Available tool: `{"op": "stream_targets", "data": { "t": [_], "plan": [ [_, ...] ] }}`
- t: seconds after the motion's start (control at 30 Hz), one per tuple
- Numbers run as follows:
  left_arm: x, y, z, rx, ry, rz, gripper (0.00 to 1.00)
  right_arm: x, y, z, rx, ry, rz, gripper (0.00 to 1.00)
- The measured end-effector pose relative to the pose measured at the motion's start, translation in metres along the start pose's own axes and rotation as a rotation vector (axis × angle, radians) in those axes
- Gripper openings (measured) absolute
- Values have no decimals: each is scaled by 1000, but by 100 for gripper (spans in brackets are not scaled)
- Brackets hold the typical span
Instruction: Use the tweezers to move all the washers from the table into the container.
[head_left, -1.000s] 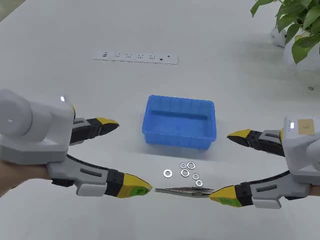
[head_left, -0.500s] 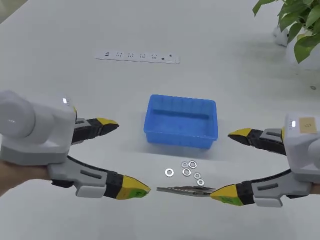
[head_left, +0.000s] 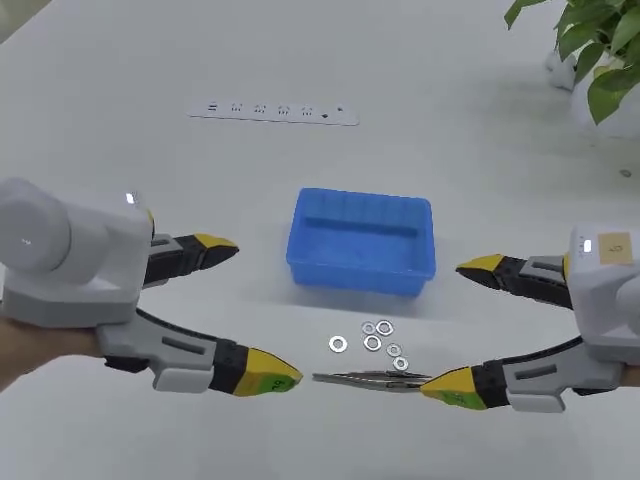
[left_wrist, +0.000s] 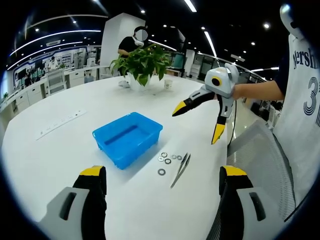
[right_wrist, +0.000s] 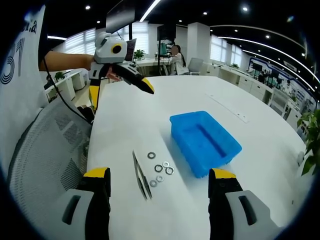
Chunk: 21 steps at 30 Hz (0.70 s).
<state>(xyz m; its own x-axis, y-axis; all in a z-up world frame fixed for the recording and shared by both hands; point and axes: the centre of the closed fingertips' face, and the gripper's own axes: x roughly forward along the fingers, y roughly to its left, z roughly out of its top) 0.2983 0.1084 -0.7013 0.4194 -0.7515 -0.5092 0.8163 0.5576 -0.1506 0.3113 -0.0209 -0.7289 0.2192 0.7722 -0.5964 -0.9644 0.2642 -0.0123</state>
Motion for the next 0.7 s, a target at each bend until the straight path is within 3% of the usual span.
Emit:
{"op": "stream_targets", "data": {
  "t": [0.7],
  "plan": [
    [8, 0, -3, 1, 13, -22, 99, -3, -2, -6, 12, 9, -4, 81]
  ]
}}
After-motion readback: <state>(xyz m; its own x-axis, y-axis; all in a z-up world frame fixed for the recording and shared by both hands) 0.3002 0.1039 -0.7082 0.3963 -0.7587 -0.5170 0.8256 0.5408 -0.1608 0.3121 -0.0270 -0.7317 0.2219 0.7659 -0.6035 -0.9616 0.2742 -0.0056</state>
